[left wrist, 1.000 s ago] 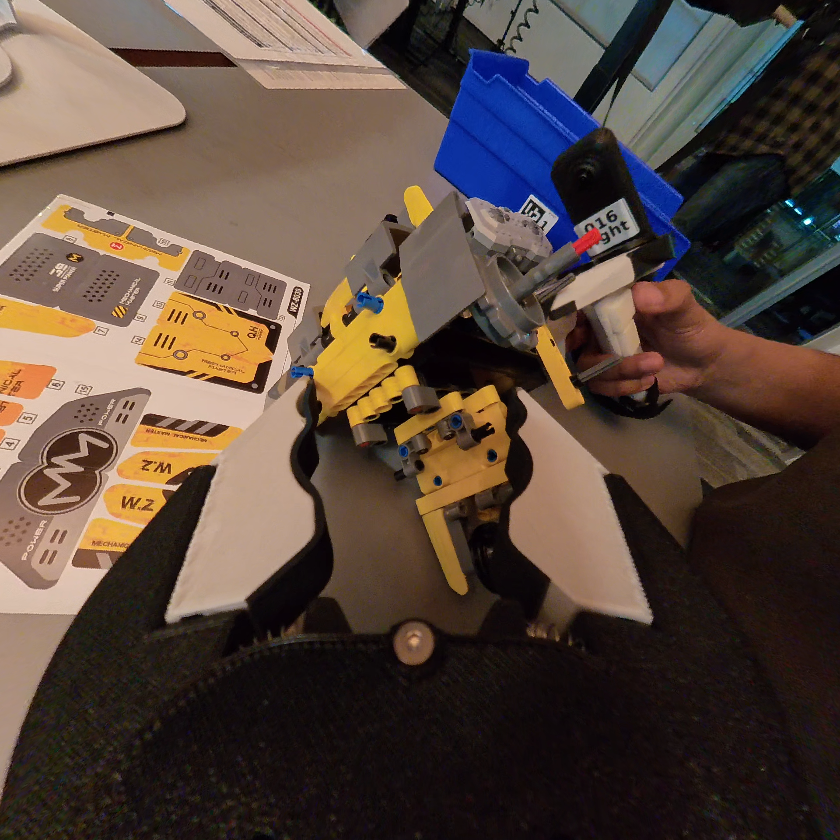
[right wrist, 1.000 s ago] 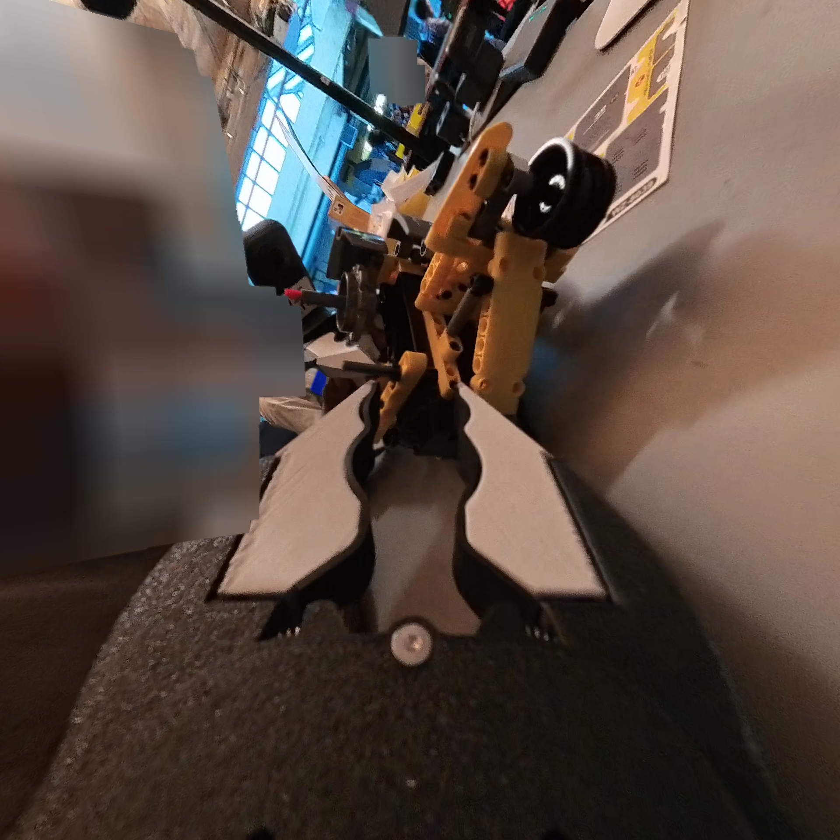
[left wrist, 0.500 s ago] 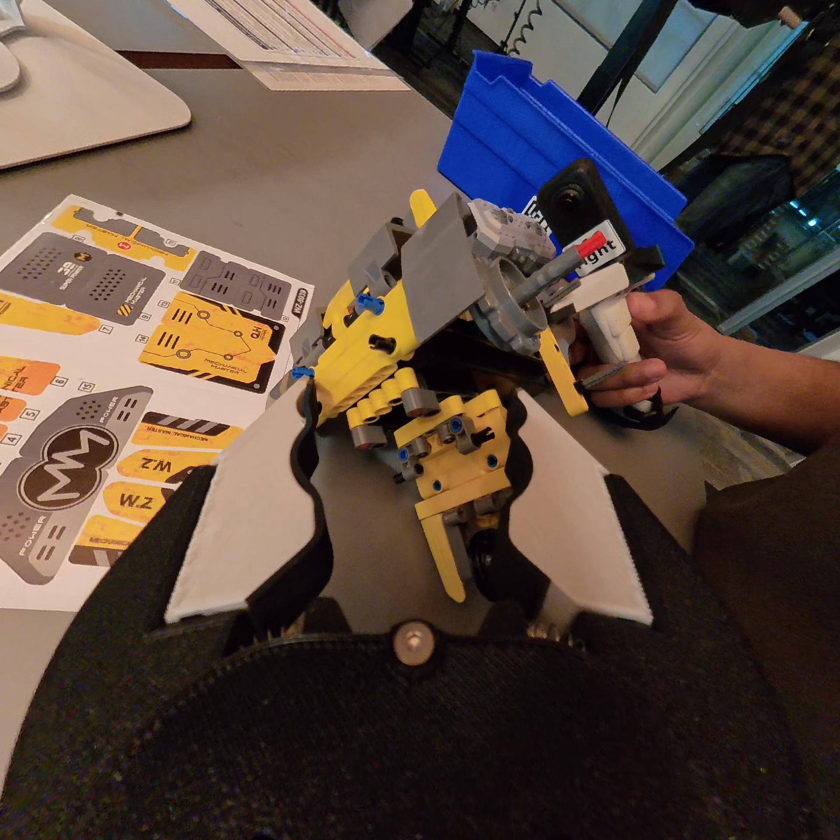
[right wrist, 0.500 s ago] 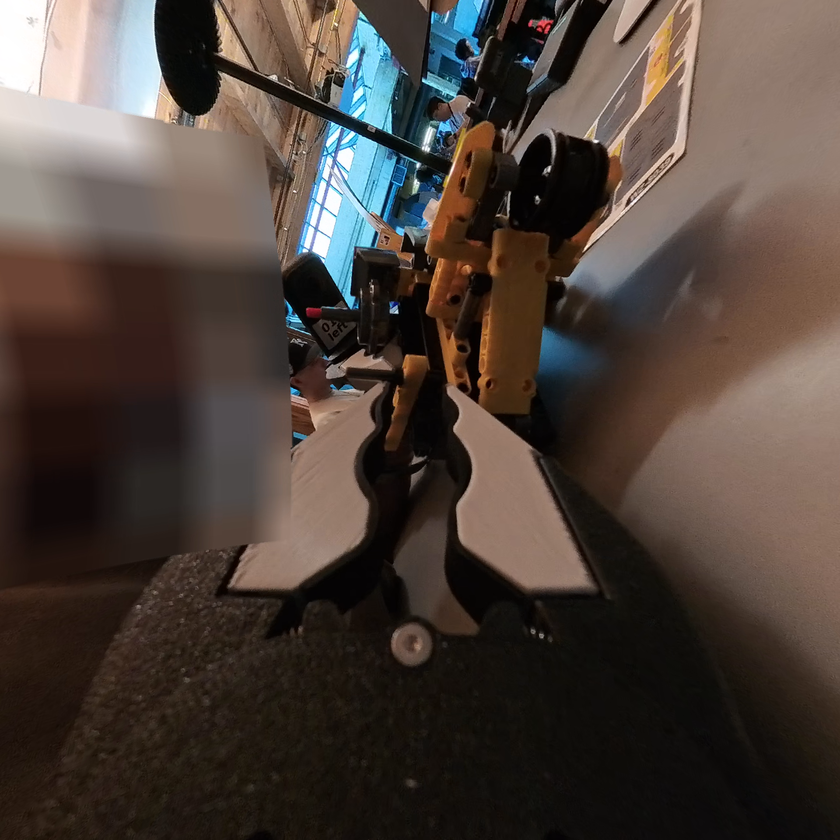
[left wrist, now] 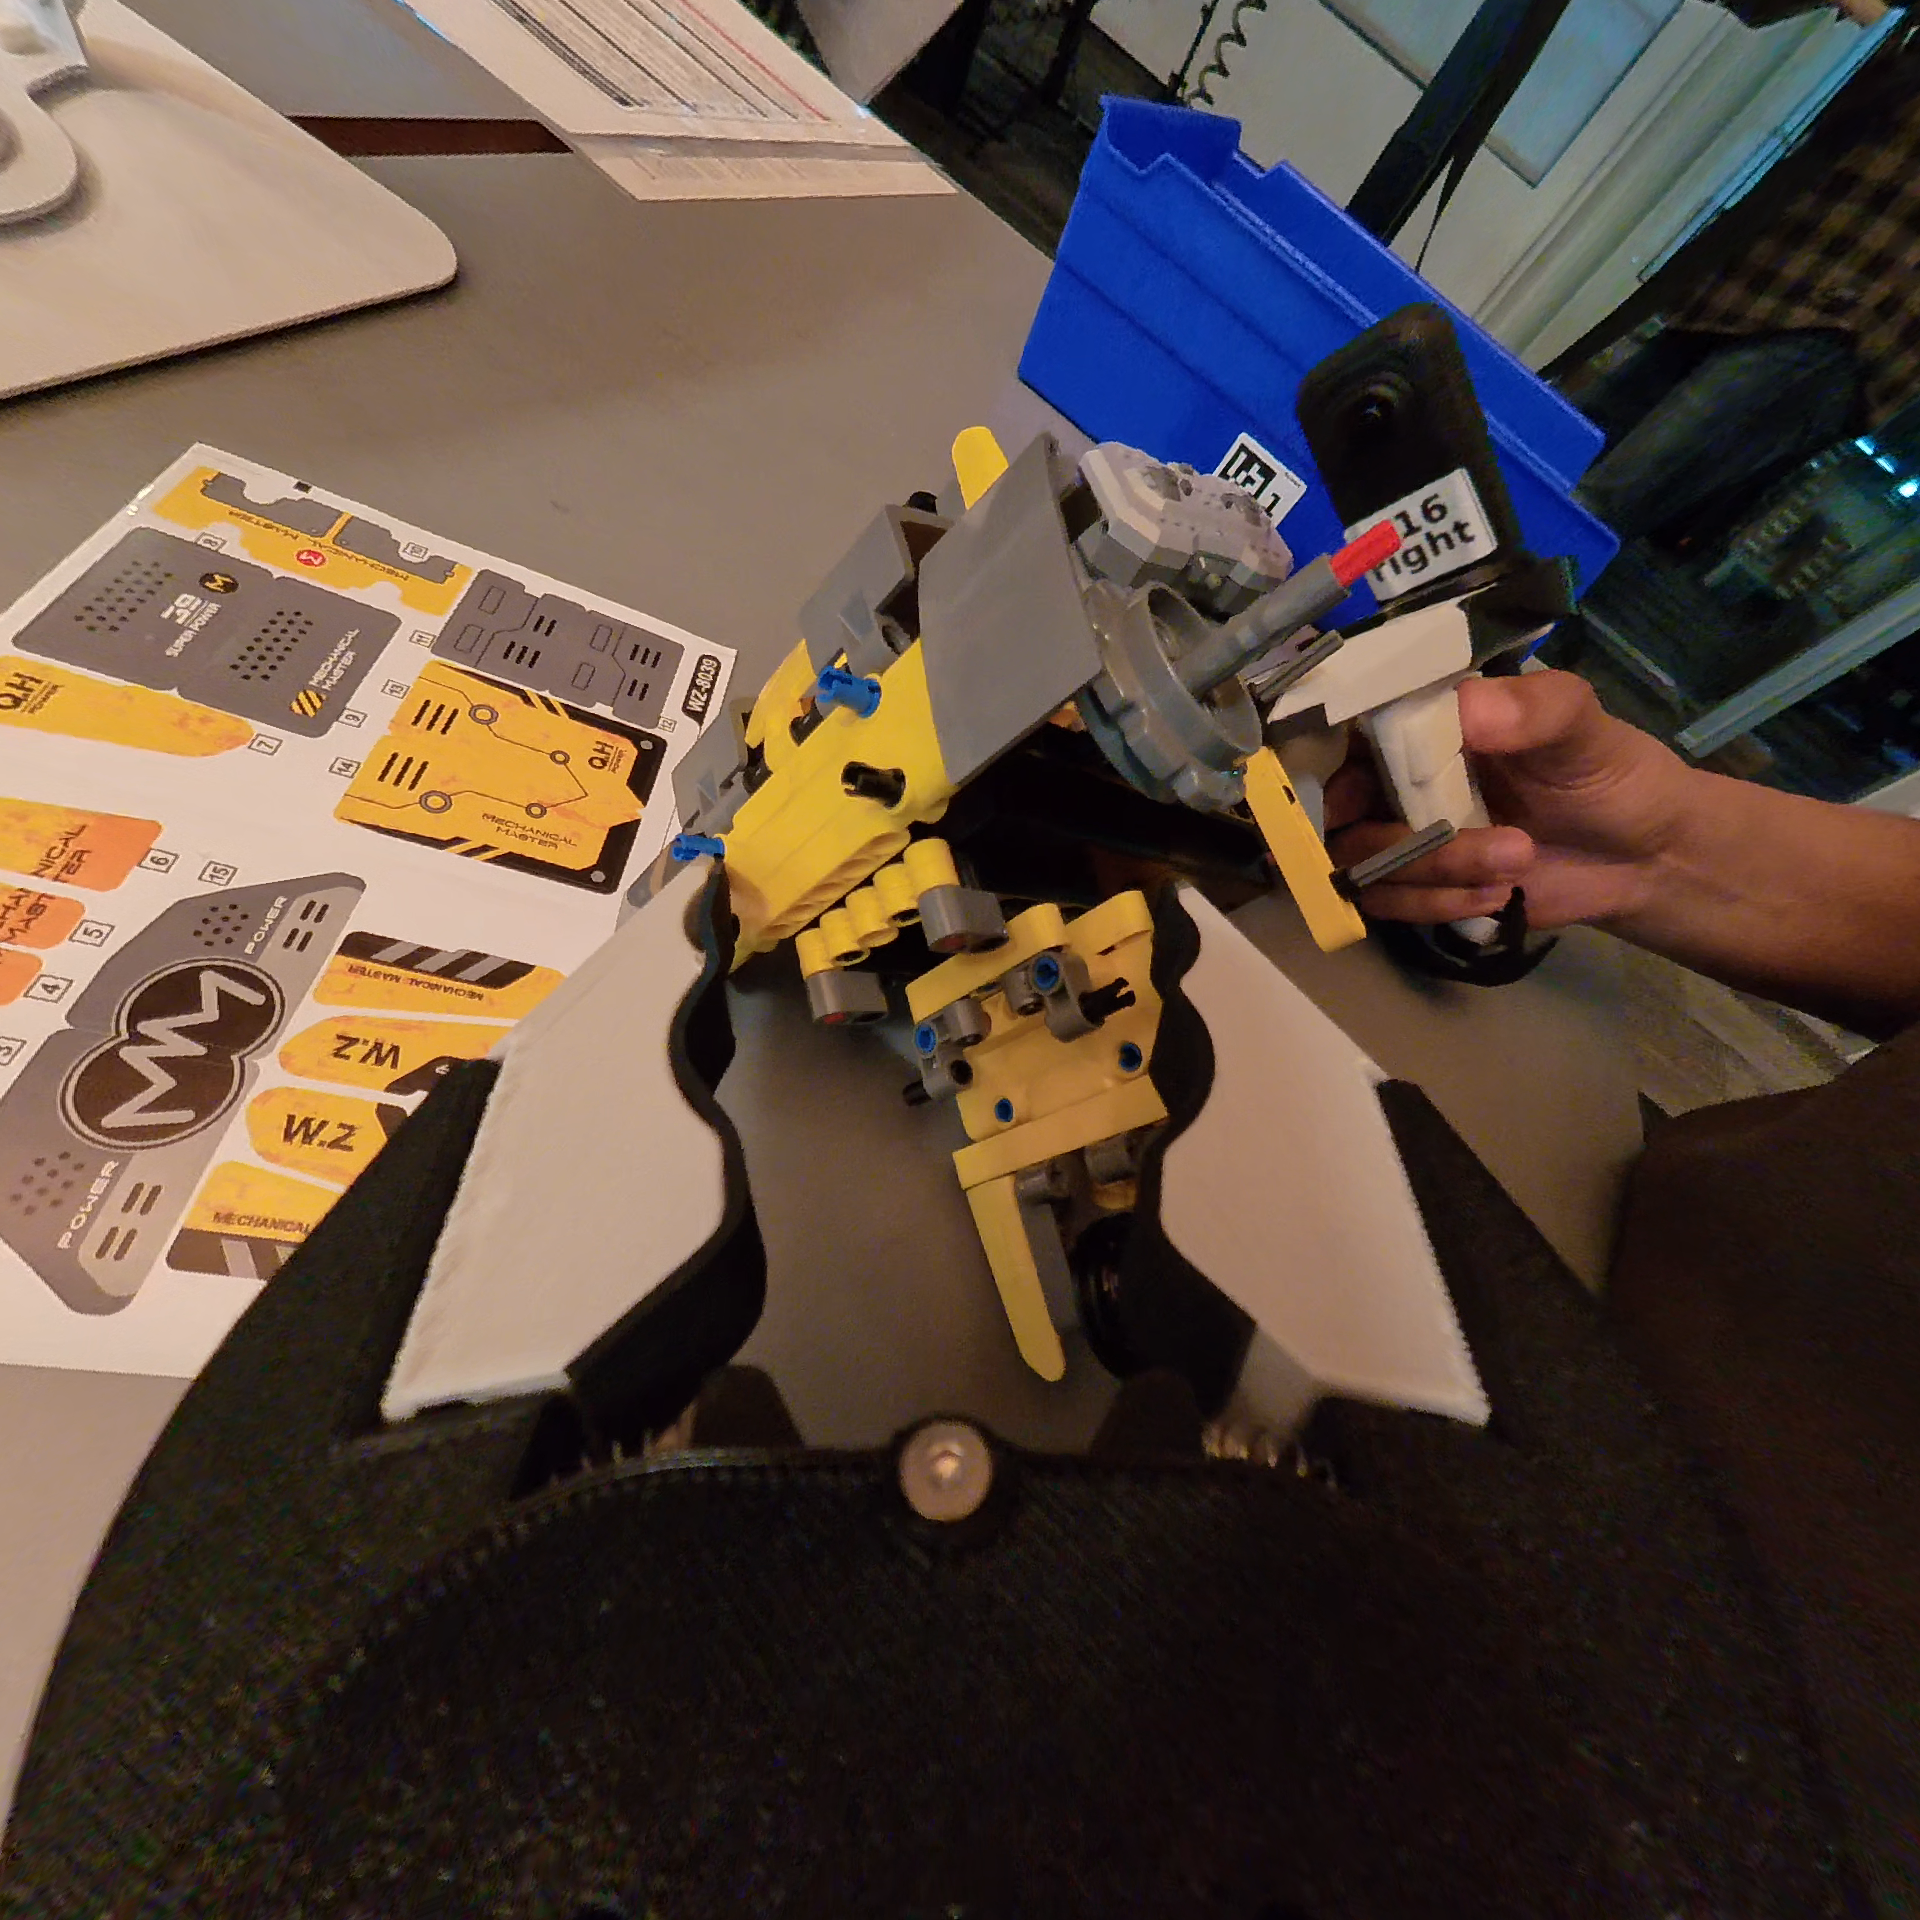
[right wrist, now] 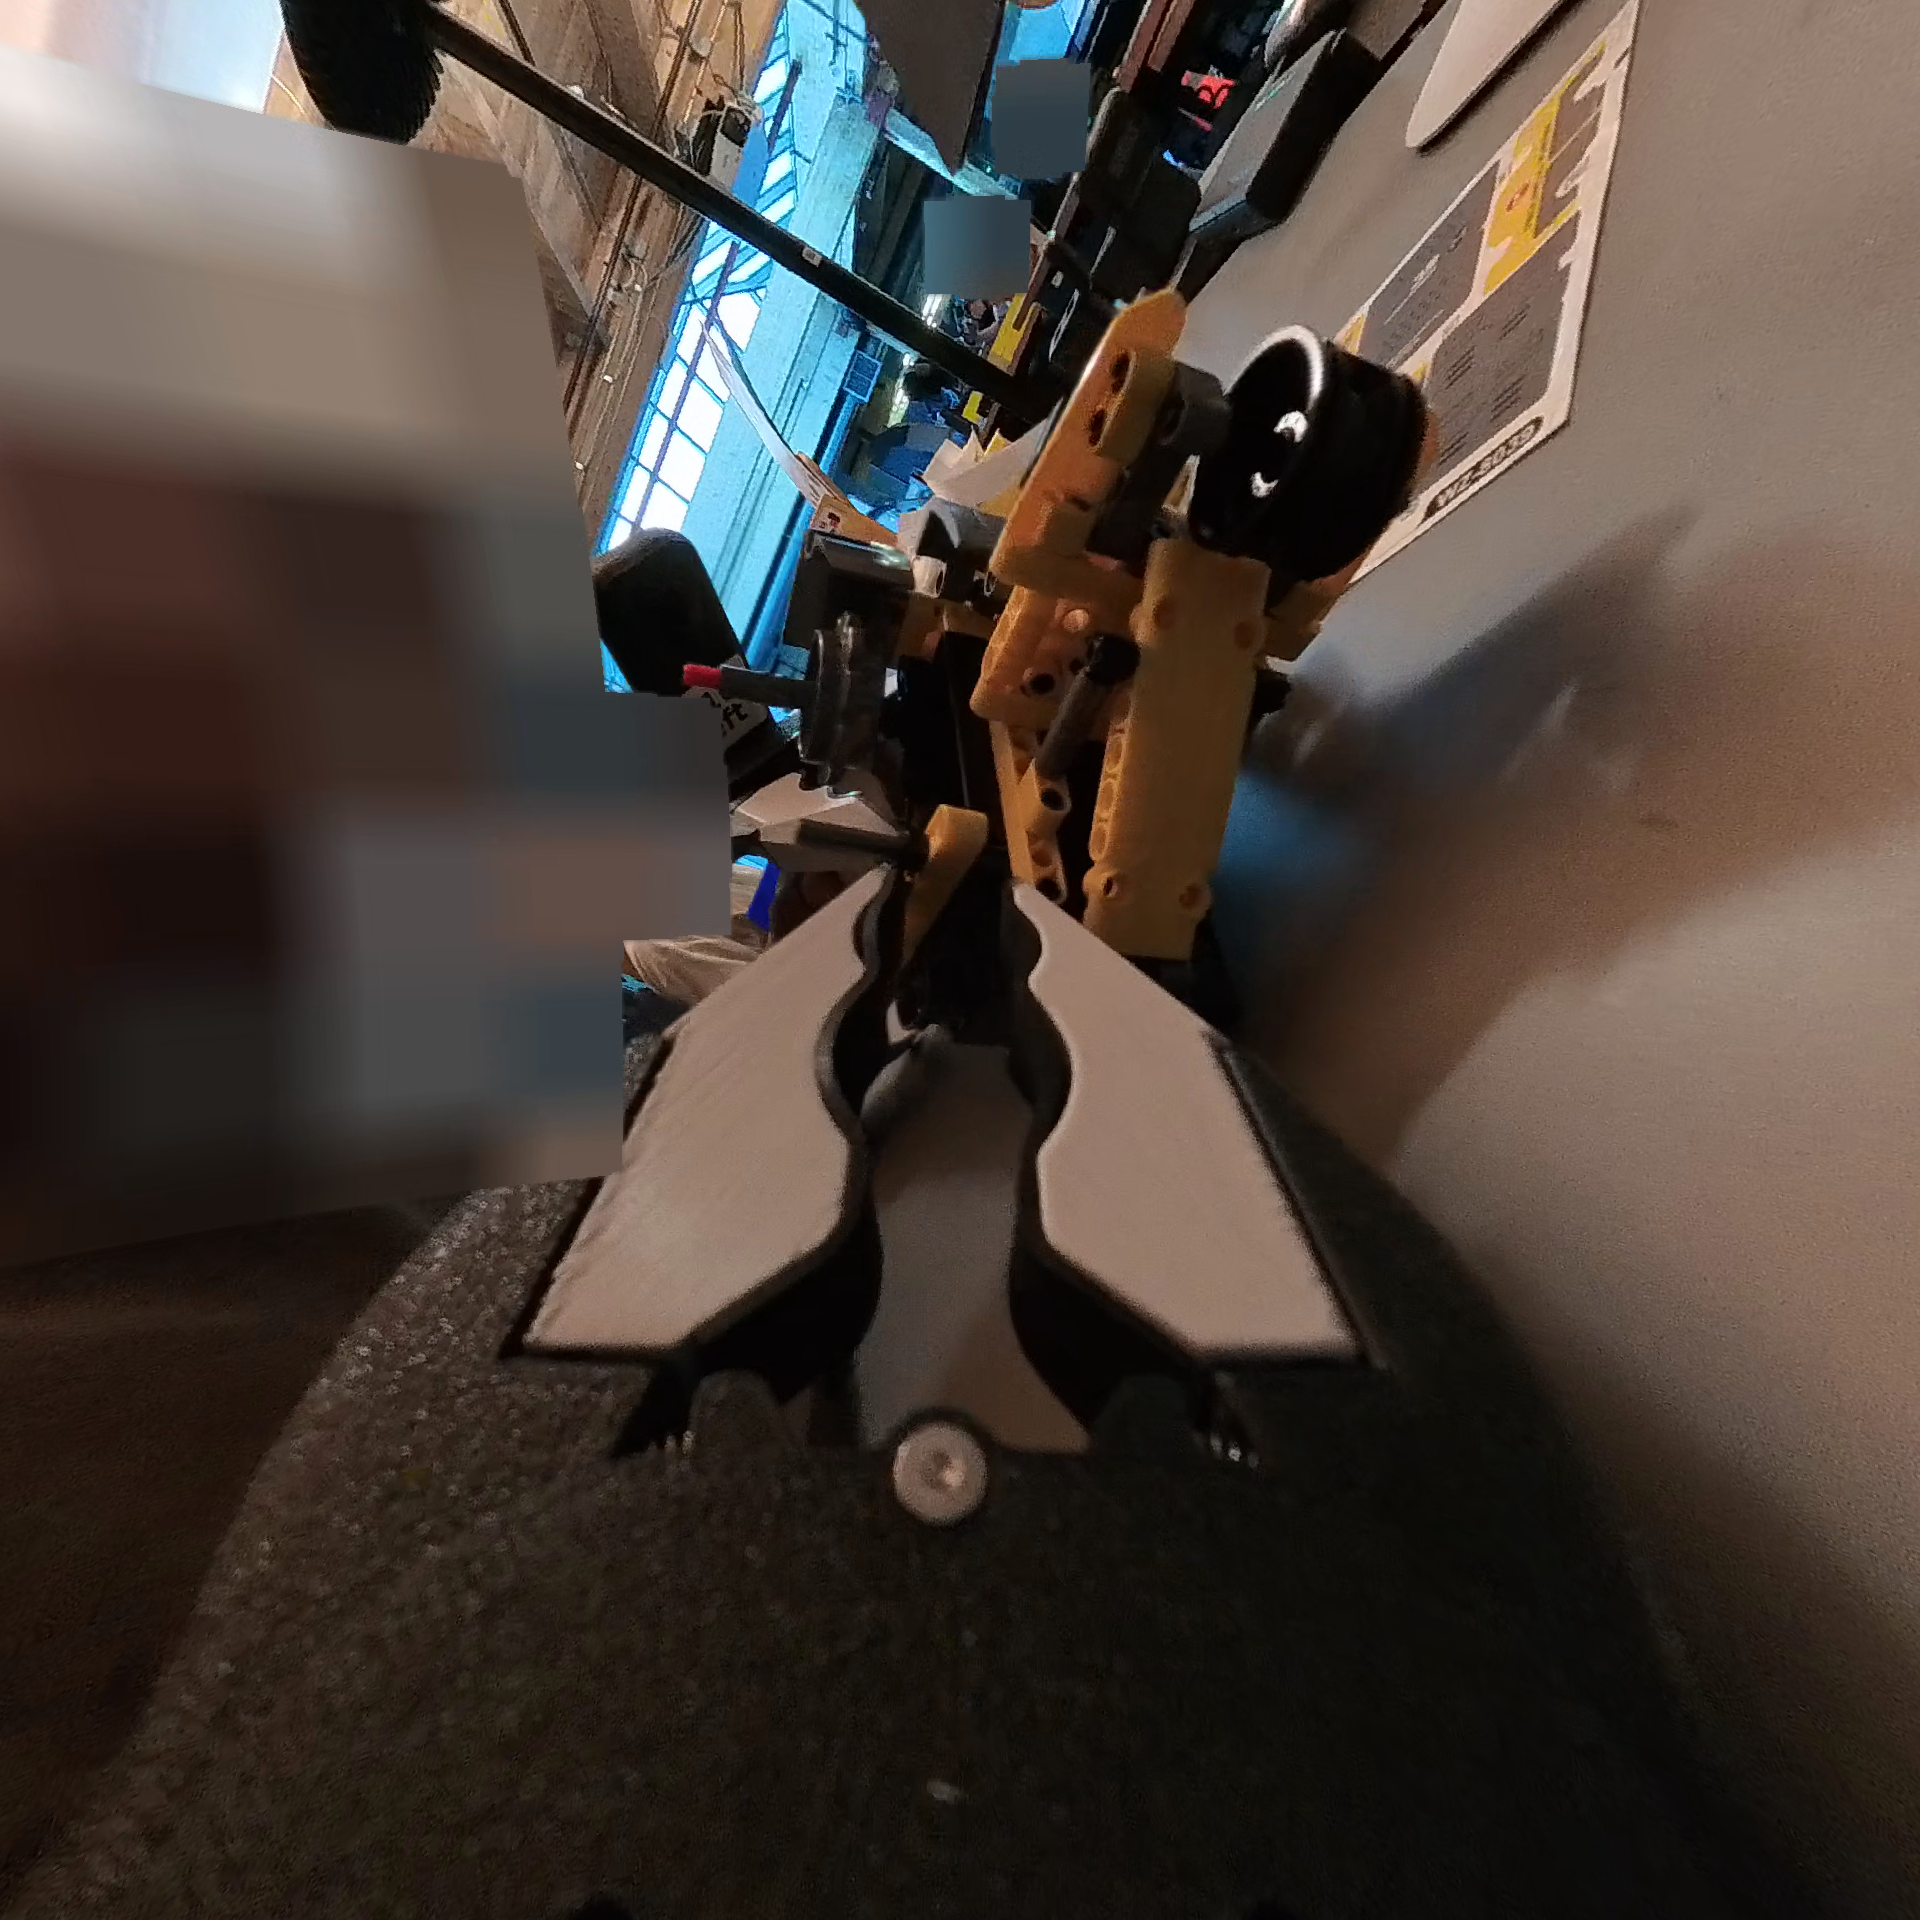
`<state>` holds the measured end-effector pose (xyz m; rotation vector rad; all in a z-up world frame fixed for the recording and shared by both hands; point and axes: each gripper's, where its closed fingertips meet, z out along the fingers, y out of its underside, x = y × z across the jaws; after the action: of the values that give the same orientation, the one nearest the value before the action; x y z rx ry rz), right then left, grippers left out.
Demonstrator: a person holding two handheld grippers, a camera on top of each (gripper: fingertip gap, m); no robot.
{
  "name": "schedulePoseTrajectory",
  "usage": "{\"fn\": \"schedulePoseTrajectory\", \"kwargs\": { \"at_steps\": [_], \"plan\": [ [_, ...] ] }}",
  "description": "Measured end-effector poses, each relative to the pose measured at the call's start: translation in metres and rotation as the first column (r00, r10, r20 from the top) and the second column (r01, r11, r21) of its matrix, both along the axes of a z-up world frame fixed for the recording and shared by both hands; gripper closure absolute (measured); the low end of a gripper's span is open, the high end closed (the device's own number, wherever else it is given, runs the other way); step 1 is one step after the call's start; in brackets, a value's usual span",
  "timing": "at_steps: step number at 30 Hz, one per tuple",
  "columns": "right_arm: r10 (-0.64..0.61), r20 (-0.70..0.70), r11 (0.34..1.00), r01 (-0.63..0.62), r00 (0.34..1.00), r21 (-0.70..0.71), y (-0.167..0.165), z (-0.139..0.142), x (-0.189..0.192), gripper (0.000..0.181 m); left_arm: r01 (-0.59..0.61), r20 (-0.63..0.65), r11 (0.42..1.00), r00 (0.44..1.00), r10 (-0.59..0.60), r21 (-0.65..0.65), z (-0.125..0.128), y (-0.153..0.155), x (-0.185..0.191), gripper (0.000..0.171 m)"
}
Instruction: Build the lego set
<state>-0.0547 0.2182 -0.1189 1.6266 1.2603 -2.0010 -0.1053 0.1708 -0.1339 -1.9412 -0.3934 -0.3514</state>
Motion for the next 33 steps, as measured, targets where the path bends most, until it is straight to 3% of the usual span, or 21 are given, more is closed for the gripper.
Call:
{"fn": "schedulePoseTrajectory", "kwargs": {
  "at_steps": [1, 8, 14, 19, 33],
  "plan": [
    [-0.001, -0.002, 1.000, 0.001, 1.000, 0.010, 0.0001, -0.0002, -0.0001, 0.164, -0.002, 0.001, 1.000, 1.000, 0.002, 0.001, 0.0001, 0.0001, -0.0002, 0.092],
    [-0.024, 0.020, 0.999, 0.025, 1.000, -0.036, -0.0001, 0.0004, -0.0008, 0.160, -0.004, 0.012, 1.000, 1.000, 0.004, 0.003, 0.0006, 0.0001, -0.0006, 0.093],
    [-0.037, -0.010, 0.999, 0.037, 0.999, 0.021, -0.0026, 0.0011, 0.0015, 0.150, -0.005, 0.024, 1.000, 1.000, 0.004, 0.008, 0.0010, -0.0002, -0.0012, 0.094],
    [-0.075, -0.048, 0.987, 0.081, 0.996, 0.136, -0.0038, -0.0023, 0.0003, 0.145, -0.005, 0.025, 1.000, 1.000, 0.005, 0.010, 0.0010, -0.0001, -0.0013, 0.094],
    [-0.065, -0.159, 0.930, 0.117, 0.985, 0.347, -0.0069, -0.0020, 0.0011, 0.154, -0.014, 0.022, 1.000, 1.000, 0.014, 0.011, 0.0007, 0.0004, -0.0015, 0.094]
  ]
}}
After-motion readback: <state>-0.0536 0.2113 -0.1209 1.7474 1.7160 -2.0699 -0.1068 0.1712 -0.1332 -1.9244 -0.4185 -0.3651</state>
